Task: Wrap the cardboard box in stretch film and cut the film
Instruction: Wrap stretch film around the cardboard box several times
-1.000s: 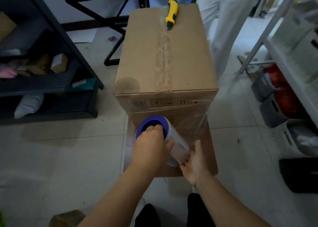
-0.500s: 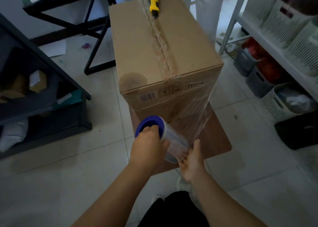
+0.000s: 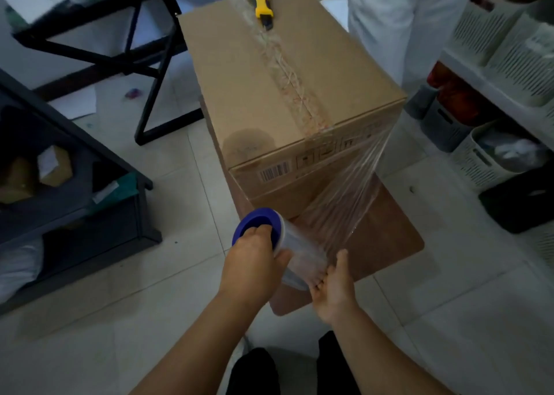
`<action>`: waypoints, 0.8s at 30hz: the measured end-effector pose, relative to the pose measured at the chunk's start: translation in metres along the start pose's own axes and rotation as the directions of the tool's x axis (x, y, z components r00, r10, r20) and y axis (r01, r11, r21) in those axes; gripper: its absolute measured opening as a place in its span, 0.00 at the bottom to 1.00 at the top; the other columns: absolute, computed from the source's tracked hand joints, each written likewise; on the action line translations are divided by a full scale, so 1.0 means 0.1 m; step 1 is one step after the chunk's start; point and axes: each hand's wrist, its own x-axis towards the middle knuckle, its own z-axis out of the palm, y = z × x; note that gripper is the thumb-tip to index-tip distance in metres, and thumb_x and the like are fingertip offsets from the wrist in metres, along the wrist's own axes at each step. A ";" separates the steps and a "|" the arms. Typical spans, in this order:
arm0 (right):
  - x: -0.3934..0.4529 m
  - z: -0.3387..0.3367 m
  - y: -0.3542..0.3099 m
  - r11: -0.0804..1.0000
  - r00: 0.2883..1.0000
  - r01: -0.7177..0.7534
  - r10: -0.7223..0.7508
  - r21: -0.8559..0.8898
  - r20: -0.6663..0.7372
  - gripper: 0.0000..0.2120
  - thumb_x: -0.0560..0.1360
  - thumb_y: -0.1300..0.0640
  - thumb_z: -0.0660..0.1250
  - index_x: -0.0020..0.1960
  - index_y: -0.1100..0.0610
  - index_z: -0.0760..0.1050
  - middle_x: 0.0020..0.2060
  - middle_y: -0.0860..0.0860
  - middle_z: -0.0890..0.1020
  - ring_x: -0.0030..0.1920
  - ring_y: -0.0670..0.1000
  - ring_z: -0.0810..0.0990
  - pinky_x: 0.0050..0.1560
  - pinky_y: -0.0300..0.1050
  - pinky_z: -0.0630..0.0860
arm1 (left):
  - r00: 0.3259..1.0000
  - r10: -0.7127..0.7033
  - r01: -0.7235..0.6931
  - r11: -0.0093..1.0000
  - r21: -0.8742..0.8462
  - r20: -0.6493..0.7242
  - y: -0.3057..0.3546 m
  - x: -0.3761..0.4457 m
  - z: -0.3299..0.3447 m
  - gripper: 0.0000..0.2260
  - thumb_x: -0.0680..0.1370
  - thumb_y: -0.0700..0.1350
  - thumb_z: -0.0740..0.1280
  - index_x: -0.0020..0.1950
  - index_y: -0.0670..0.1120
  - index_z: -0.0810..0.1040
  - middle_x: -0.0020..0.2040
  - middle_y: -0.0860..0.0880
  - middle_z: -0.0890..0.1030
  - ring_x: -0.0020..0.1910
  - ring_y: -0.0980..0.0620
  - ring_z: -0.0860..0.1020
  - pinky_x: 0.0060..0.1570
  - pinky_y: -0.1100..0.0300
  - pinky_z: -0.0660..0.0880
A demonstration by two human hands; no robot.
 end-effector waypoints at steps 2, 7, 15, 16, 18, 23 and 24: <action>0.01 0.07 0.13 0.999 1.000 0.018 -0.018 0.034 -0.008 0.35 0.79 0.35 0.46 0.72 0.61 0.68 0.64 0.59 0.77 0.64 0.55 0.76 0.65 0.47 0.70 | 0.999 0.045 -0.045 0.999 0.010 0.019 -0.15 0.03 -0.03 0.17 0.76 0.54 0.67 0.60 0.47 0.73 0.54 0.50 0.78 0.48 0.53 0.77 0.46 0.64 0.72; 0.02 0.39 0.51 0.977 0.993 0.105 -0.093 0.184 -0.072 0.36 0.79 0.35 0.46 0.72 0.62 0.67 0.66 0.59 0.76 0.65 0.56 0.75 0.65 0.48 0.69 | 0.974 0.214 -0.216 0.976 0.030 0.073 -0.54 0.14 -0.14 0.17 0.76 0.54 0.66 0.60 0.47 0.73 0.55 0.50 0.78 0.50 0.52 0.77 0.49 0.61 0.73; 0.16 0.79 0.94 0.914 0.956 0.267 -0.213 0.305 -0.201 0.35 0.78 0.34 0.48 0.72 0.59 0.68 0.66 0.57 0.76 0.65 0.55 0.74 0.71 0.51 0.66 | 0.920 0.370 -0.378 0.925 0.039 0.130 -0.96 0.33 -0.23 0.17 0.77 0.53 0.66 0.60 0.44 0.73 0.54 0.46 0.78 0.50 0.48 0.78 0.48 0.57 0.74; 0.19 0.81 0.97 0.908 0.950 0.286 -0.225 0.307 -0.219 0.35 0.78 0.34 0.49 0.71 0.58 0.69 0.65 0.57 0.77 0.65 0.55 0.75 0.71 0.51 0.66 | 0.912 0.387 -0.395 0.918 0.041 0.136 -0.99 0.35 -0.23 0.17 0.77 0.53 0.66 0.60 0.44 0.73 0.54 0.46 0.78 0.50 0.48 0.78 0.48 0.57 0.74; 0.25 0.83 1.03 0.899 0.940 0.309 -0.238 0.310 -0.246 0.35 0.78 0.33 0.50 0.71 0.58 0.69 0.65 0.57 0.77 0.64 0.55 0.76 0.71 0.51 0.66 | 0.898 0.409 -0.420 0.906 0.041 0.161 -1.05 0.38 -0.22 0.17 0.77 0.53 0.66 0.59 0.43 0.73 0.54 0.45 0.78 0.49 0.47 0.78 0.47 0.57 0.74; 0.43 0.89 1.17 0.879 0.922 0.344 -0.251 0.331 -0.294 0.36 0.77 0.33 0.49 0.69 0.60 0.72 0.62 0.58 0.79 0.62 0.55 0.78 0.69 0.51 0.69 | 0.880 0.432 -0.447 0.894 0.036 0.198 -1.18 0.49 -0.17 0.17 0.77 0.54 0.66 0.59 0.43 0.73 0.54 0.45 0.78 0.50 0.47 0.77 0.47 0.57 0.73; 0.46 0.92 1.19 0.874 0.921 0.349 -0.253 0.338 -0.297 0.36 0.78 0.33 0.49 0.68 0.61 0.72 0.62 0.58 0.79 0.61 0.55 0.78 0.68 0.51 0.70 | 0.876 0.438 -0.454 0.890 0.038 0.200 -1.21 0.52 -0.16 0.18 0.77 0.54 0.66 0.59 0.43 0.73 0.54 0.46 0.78 0.49 0.47 0.78 0.46 0.57 0.73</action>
